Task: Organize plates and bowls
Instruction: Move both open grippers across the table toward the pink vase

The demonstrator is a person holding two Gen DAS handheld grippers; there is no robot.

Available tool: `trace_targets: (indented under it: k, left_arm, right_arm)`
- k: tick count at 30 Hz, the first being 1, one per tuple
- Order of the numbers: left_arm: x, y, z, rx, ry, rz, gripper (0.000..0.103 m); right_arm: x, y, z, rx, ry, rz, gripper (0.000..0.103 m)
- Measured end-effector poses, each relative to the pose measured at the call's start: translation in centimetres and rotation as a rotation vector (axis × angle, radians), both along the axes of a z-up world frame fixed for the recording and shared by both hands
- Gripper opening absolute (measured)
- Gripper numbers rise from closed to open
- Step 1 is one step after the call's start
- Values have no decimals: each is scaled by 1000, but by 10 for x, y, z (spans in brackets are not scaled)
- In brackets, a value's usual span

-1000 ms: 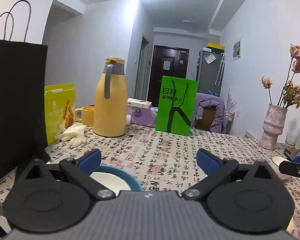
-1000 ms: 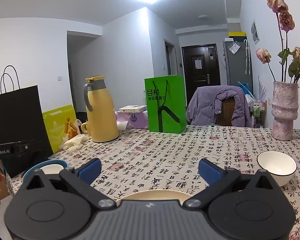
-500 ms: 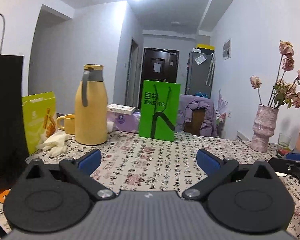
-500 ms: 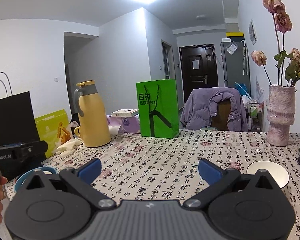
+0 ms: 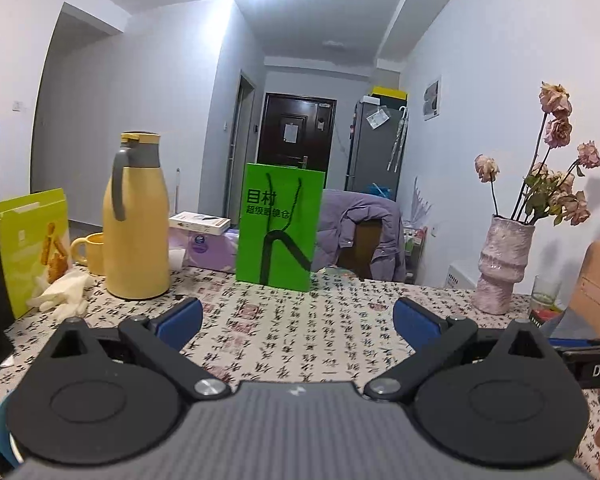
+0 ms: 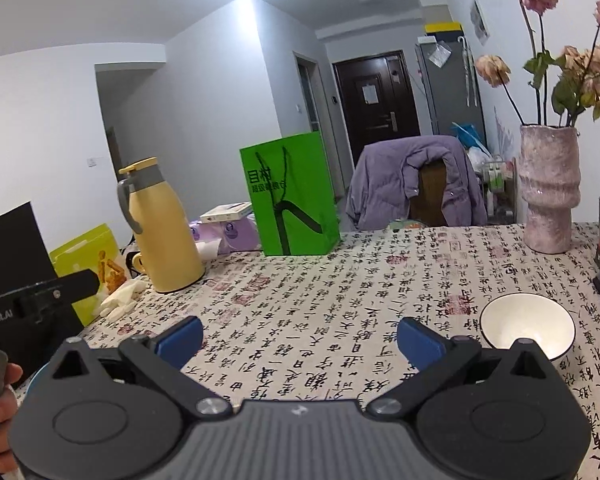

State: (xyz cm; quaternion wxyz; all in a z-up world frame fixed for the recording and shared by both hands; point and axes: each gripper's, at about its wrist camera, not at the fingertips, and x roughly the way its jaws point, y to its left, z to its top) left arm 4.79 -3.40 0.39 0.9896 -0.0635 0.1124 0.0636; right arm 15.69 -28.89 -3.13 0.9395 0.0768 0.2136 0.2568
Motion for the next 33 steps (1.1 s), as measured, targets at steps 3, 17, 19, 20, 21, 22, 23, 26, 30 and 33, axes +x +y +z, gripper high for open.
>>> trace_targets:
  k: [3,17,19,20,21,22,23,26,30,33]
  left_arm:
    - [8,-5,2,1,-3,-10,103]
    - [54,-24,12,4,31,-36,103]
    - [61,-28,14,10,41,-51,103]
    - [64,-29,15,10,43,-54,103]
    - [68,-30,16,11,47,-57,103]
    - [71,-31,16,9,52,-59,103]
    - [75,-32,16,9,59,-62,103]
    - [87,-34,17,9,87,-71,103]
    - [100,-35,19,-1,105,-70,103]
    - [109,-36,20,-8,112,-66,103]
  right_arm:
    - [7,-3,1,-2,7,-7,103]
    - [36,-6,19,-15,-21,-8,103]
    - [41,-7,21,-21,-23,-10,103]
    - [44,-7,22,-22,-22,-11,103]
    - [47,-8,23,-24,-21,-11,103]
    - [51,-9,24,-25,-20,-12,103]
    - [53,-10,25,-27,-21,-13,103]
    - [62,-14,27,-34,-19,-10,103]
    - [76,-20,26,-36,0,-8,103]
    - [86,-26,27,-41,6,-14,103]
